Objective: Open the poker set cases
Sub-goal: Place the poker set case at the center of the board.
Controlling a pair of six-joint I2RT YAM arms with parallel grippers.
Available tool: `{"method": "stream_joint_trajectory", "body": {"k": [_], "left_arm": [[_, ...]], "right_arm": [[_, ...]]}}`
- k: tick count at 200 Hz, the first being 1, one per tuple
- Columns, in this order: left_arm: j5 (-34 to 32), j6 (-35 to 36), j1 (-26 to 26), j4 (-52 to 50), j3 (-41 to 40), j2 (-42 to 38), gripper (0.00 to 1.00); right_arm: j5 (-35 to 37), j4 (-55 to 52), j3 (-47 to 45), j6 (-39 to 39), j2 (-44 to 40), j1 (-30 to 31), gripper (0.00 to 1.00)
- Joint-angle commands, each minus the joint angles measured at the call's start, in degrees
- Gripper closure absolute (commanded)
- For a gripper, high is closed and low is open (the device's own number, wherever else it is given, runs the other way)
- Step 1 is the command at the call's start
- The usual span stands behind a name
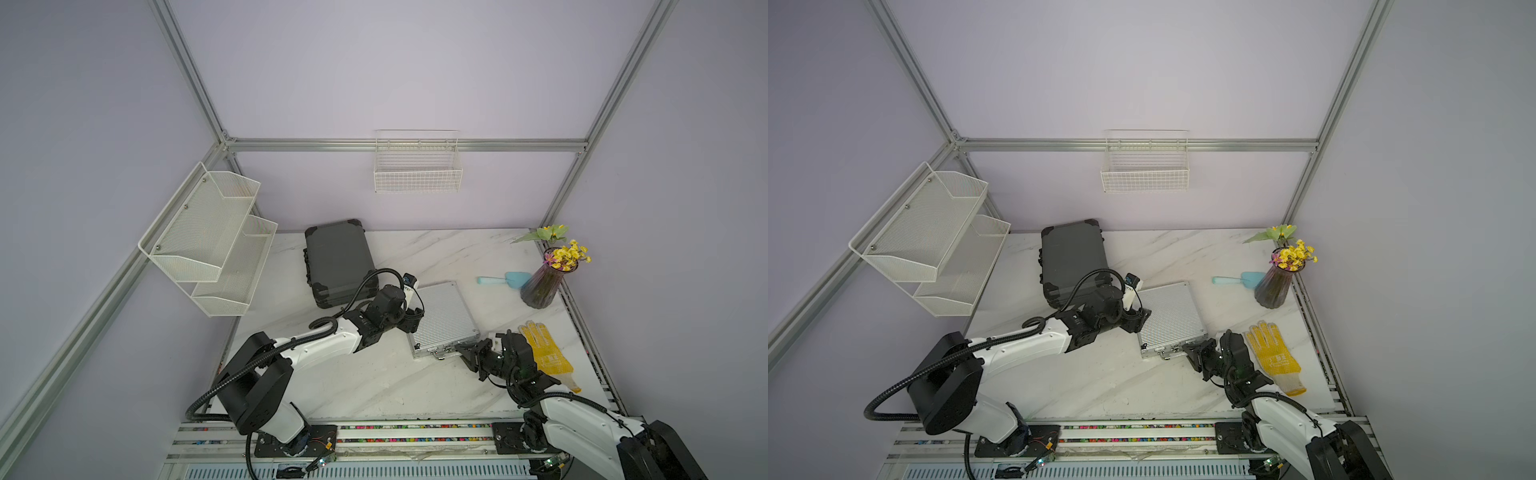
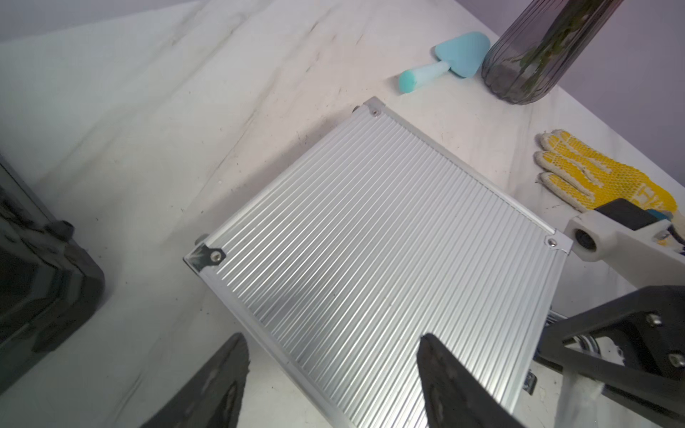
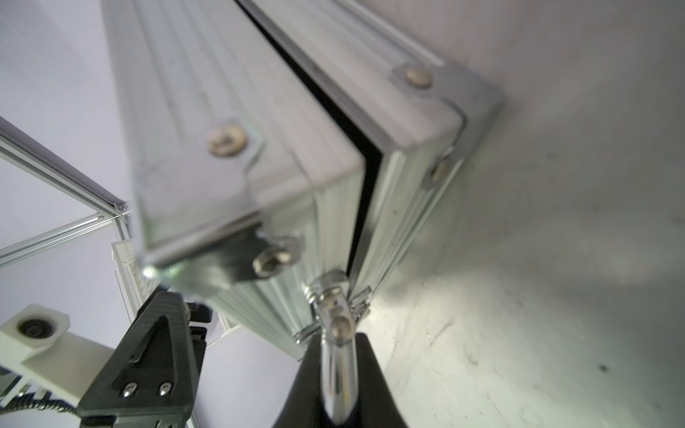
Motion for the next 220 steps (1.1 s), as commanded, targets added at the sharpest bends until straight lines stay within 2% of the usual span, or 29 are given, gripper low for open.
{"method": "stream_joint_trajectory", "body": {"k": [1, 44, 111, 130, 154, 172, 187, 220], "left_arm": [[0.6, -6.4, 1.3, 3.7, -1.9, 2.8, 0.27], [4.3, -10.3, 3.4, 8.8, -4.5, 5.3, 0.27], [9.8, -10.5, 5.3, 10.1, -4.7, 9.2, 0.28], [10.9, -10.6, 5.6, 10.2, -4.3, 10.2, 0.29], [12.1, -10.6, 6.0, 10.2, -4.1, 11.0, 0.3], [12.6, -10.5, 6.3, 10.2, -4.2, 11.3, 0.31], [12.4, -10.4, 6.5, 9.7, -4.3, 11.7, 0.31], [12.3, -9.8, 6.7, 9.1, -4.2, 12.6, 0.32]], "right_arm": [[0.5, 4.3, 0.0, 4.2, 0.7, -0.1, 1.0], [0.1, 2.9, 1.2, 3.4, 1.7, 0.0, 1.0], [1.2, -1.8, 3.9, 1.7, 0.5, 0.0, 1.0], [1.3, -3.0, 4.8, 1.4, -0.1, 0.0, 0.94], [1.4, -3.4, 5.6, 1.2, -0.4, 0.0, 0.72], [1.3, -3.1, 6.2, 1.3, 0.3, 0.0, 0.64], [0.8, -2.8, 7.0, 1.4, 1.1, 0.0, 0.51], [0.5, -2.6, 9.2, 0.9, 2.8, 0.0, 0.49]]}}
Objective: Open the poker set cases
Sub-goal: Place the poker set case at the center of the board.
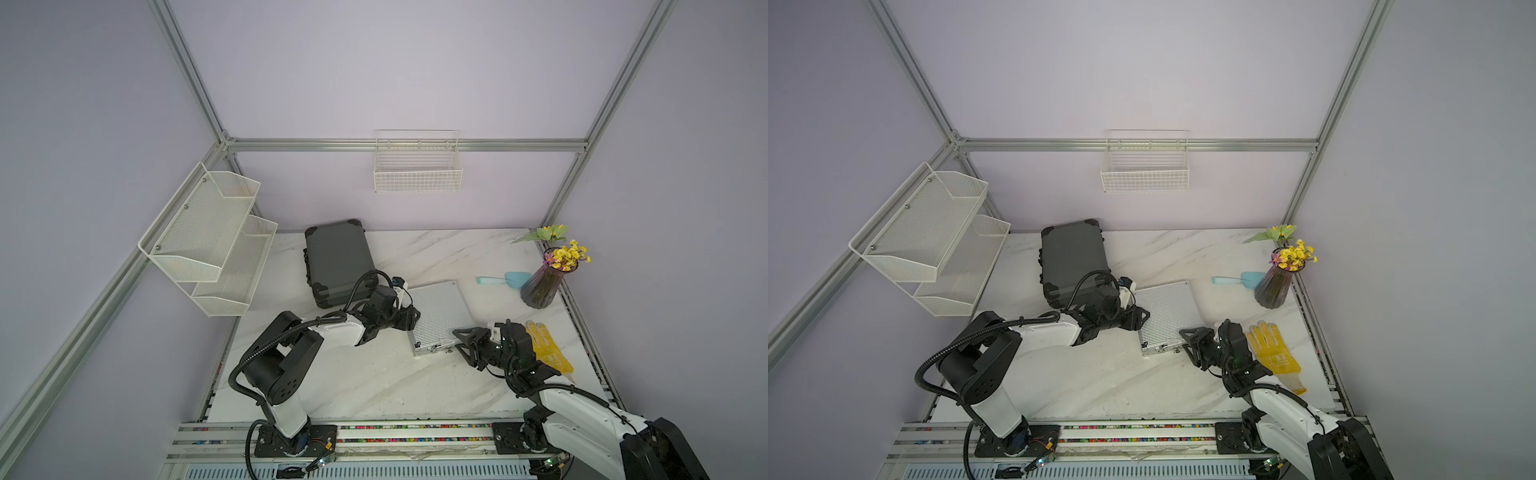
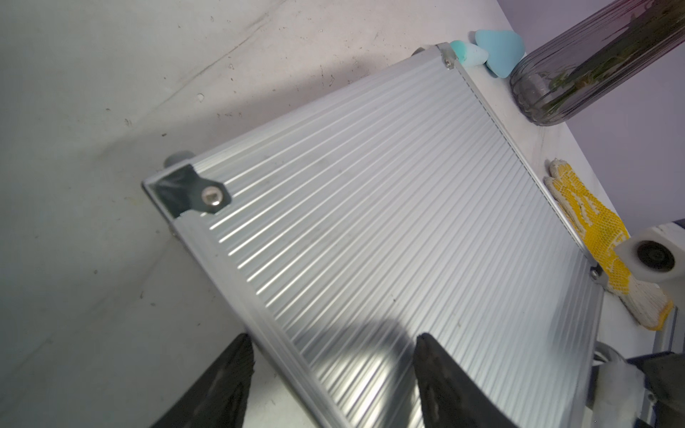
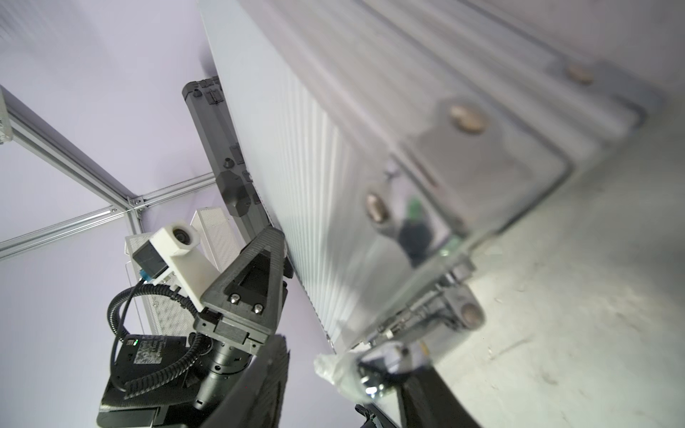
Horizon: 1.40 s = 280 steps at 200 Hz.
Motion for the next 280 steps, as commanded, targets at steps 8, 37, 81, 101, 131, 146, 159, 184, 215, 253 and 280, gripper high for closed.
{"method": "stream_joint_trajectory", "body": {"k": [8, 37, 81, 101, 131, 146, 159, 184, 215, 253, 280], "left_arm": [[0.6, 0.3, 0.4, -2.0, -1.0, 3.2, 0.32], [1.3, 1.5, 0.5, -2.2, -0.8, 3.4, 0.32], [1.7, 3.9, 1.1, -2.3, 1.1, 3.8, 0.31], [2.5, 4.2, 1.3, -2.4, 3.2, 4.8, 0.31], [4.2, 4.2, 1.5, -2.7, 6.1, 6.2, 0.3], [4.4, 4.2, 1.6, -2.7, 7.0, 6.8, 0.3], [4.8, 4.3, 1.8, -2.7, 7.9, 7.5, 0.3], [5.5, 4.4, 2.2, -2.9, 9.7, 8.3, 0.3], [5.7, 4.6, 3.5, -3.2, 11.7, 9.6, 0.29], [7.6, 5.2, 4.8, -3.8, 17.0, 13.2, 0.29], [7.8, 5.3, 5.0, -3.7, 19.0, 13.7, 0.29]], "right_arm": [[0.2, 1.4, 2.8, 2.5, 1.6, -0.1, 0.49], [-0.2, 2.7, 4.7, 1.6, 4.9, 0.0, 0.48], [-1.2, -0.3, 9.3, -2.1, 7.8, -0.1, 0.34], [-0.6, -7.1, 11.4, -5.7, 5.4, -0.1, 0.23], [1.1, -15.7, 13.0, -9.2, -0.1, -0.2, 0.22], [1.4, -18.4, 13.6, -11.4, -1.5, -0.2, 0.22], [0.9, -20.7, 15.1, -14.6, -0.9, -0.3, 0.22], [-2.0, -24.2, 18.5, -20.2, 3.4, -0.8, 0.22], [-2.7, -28.2, 22.7, -26.8, 6.3, -2.4, 0.22], [-0.5, -31.7, 30.2, -35.8, 10.4, -6.7, 0.22], [0.3, -31.7, 31.6, -40.2, 13.7, -13.1, 0.21]]}}
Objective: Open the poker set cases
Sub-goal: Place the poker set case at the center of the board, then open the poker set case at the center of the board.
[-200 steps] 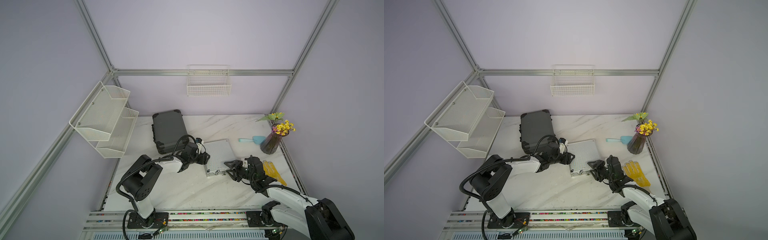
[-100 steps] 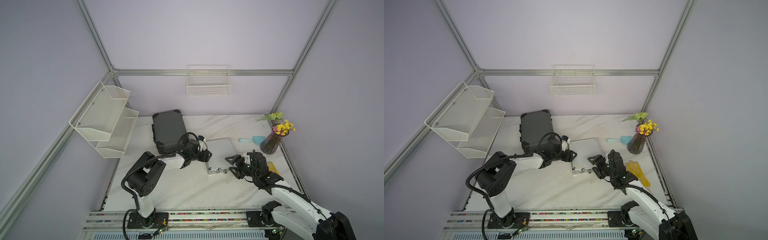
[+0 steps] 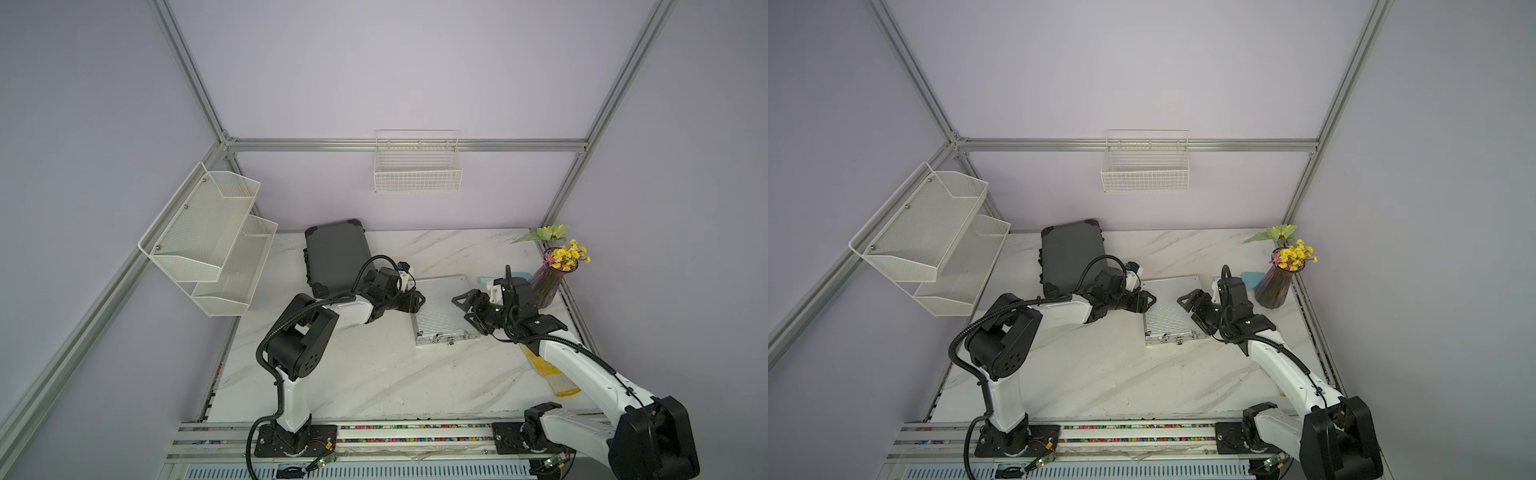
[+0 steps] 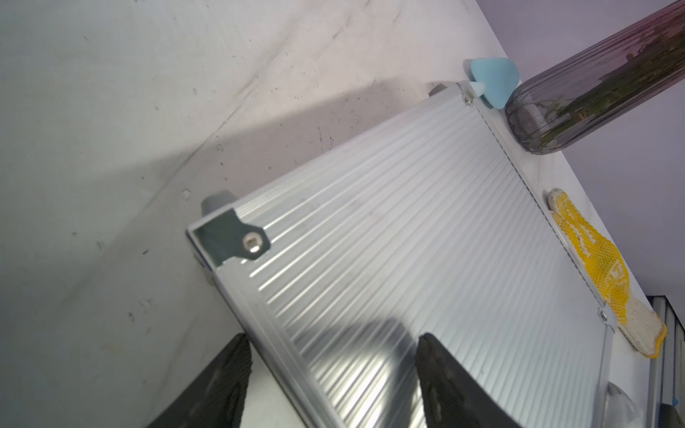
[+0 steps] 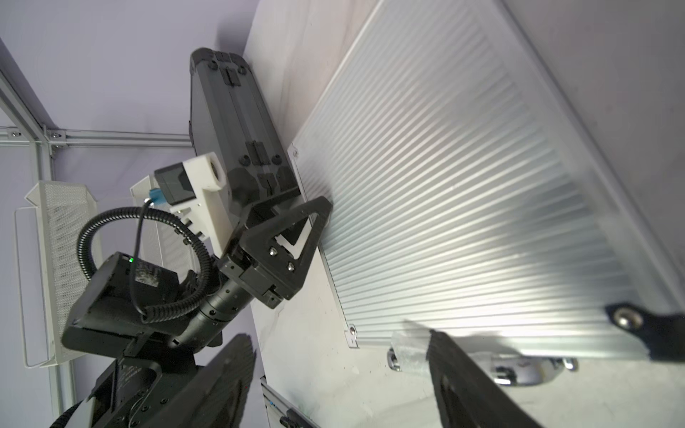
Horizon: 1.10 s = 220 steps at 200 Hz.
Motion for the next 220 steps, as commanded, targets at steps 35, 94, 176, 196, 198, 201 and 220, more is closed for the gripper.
{"method": "stream_joint_trajectory", "body": {"k": [35, 94, 176, 196, 198, 201, 220], "left_arm": [[1.5, 0.3, 0.3, -1.9, 0.5, -3.5, 0.25], [4.3, -7.1, 0.1, -4.1, -10.3, -13.6, 0.21], [10.8, -16.4, -3.1, 0.1, -13.3, -12.5, 0.22], [11.6, -17.4, -4.4, 0.3, -13.5, -11.7, 0.22], [11.6, -17.5, -4.5, 0.3, -13.5, -11.6, 0.22], [11.6, -17.7, -4.6, 0.3, -13.6, -11.5, 0.23], [11.5, -18.2, -5.5, 0.3, -13.6, -11.4, 0.23]], "right_arm": [[7.2, -3.9, 1.5, -13.5, 5.8, -8.1, 0.19], [6.7, -1.8, -2.0, -17.7, 9.8, -9.7, 0.18], [-3.5, 2.9, -8.8, -12.9, 7.8, -9.7, 0.21], [-4.9, 3.0, -10.1, -11.6, 5.9, -9.7, 0.22], [-5.0, 3.0, -10.3, -11.4, 5.6, -9.7, 0.22], [-5.1, 3.0, -10.5, -11.2, 5.3, -9.7, 0.23], [-6.5, 3.5, -11.8, -9.6, 2.6, -9.7, 0.24]]}}
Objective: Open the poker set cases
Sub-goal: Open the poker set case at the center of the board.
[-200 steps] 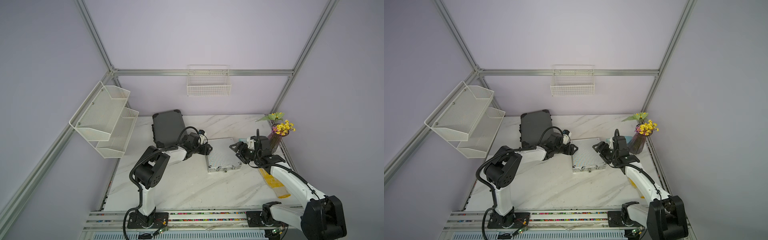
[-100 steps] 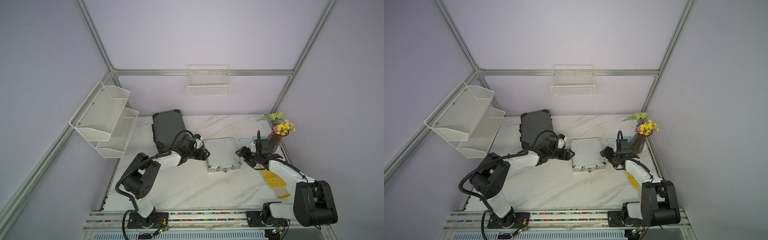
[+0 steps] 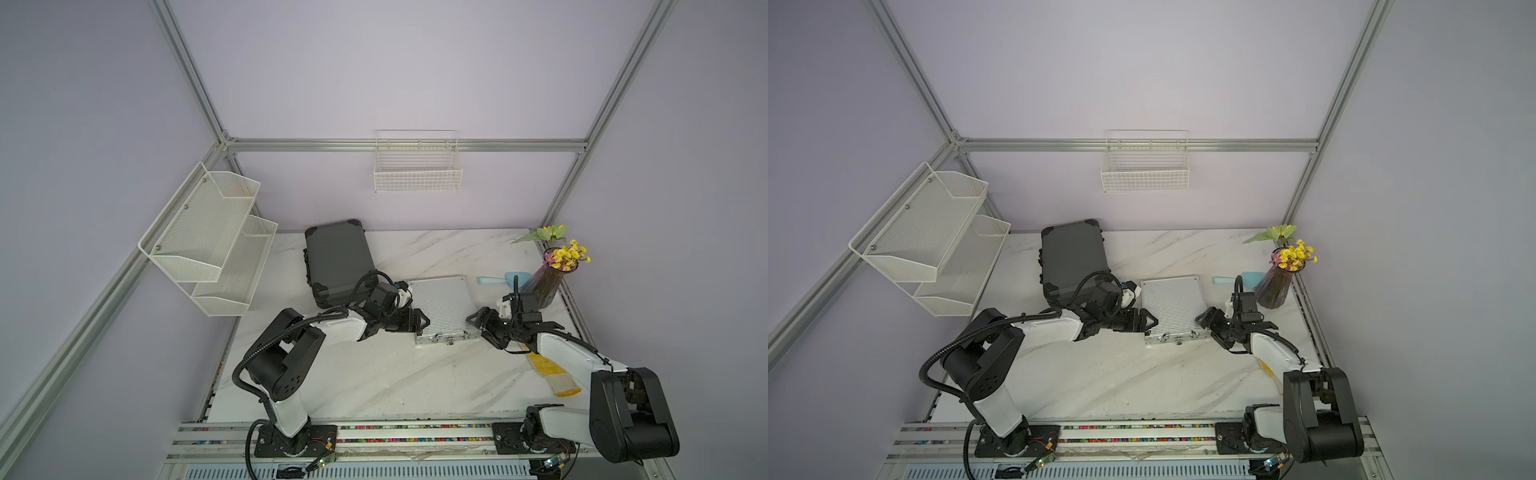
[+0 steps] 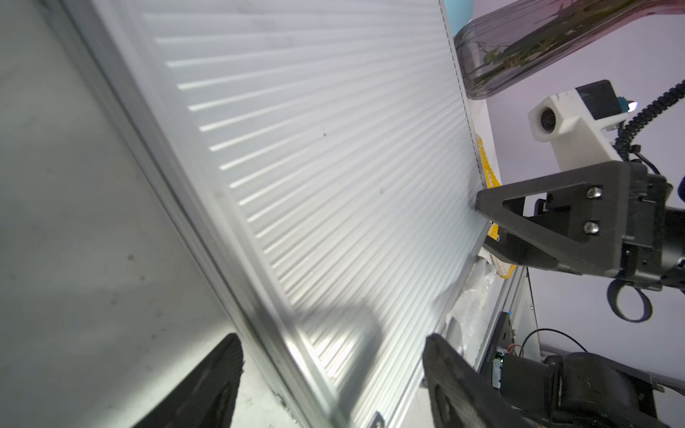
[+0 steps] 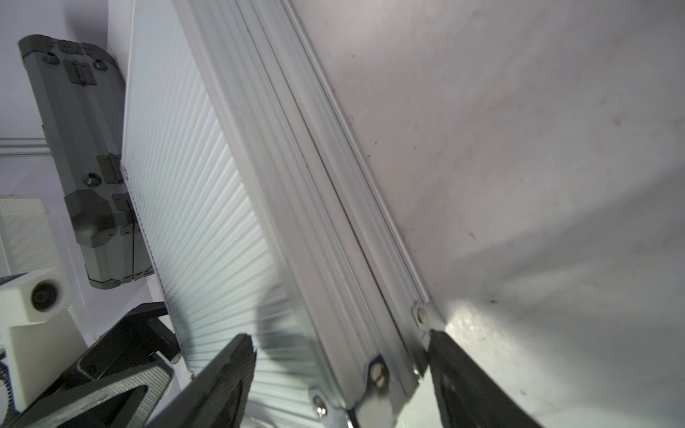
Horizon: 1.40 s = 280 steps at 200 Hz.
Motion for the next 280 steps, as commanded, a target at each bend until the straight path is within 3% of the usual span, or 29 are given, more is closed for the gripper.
{"method": "stream_joint_trajectory", "body": {"k": [1, 110, 184, 280], "left_arm": [[1.8, -2.1, -0.9, 2.7, -1.3, -0.9, 0.23], [1.0, -1.6, -1.3, 0.1, -0.4, -5.6, 0.24], [2.0, 0.1, -1.0, -2.3, 0.5, -8.4, 0.22], [3.4, -6.0, 1.1, 4.0, -1.0, -10.8, 0.21]], "right_arm": [[-3.7, 1.8, -1.2, 2.7, -3.6, -0.2, 0.24], [-8.3, 4.2, -2.5, 5.9, -9.6, -0.2, 0.27], [-9.4, 15.7, -6.6, 14.0, -13.6, -0.2, 0.27], [-8.7, 19.3, -6.9, 14.8, -14.6, -0.2, 0.22]]}}
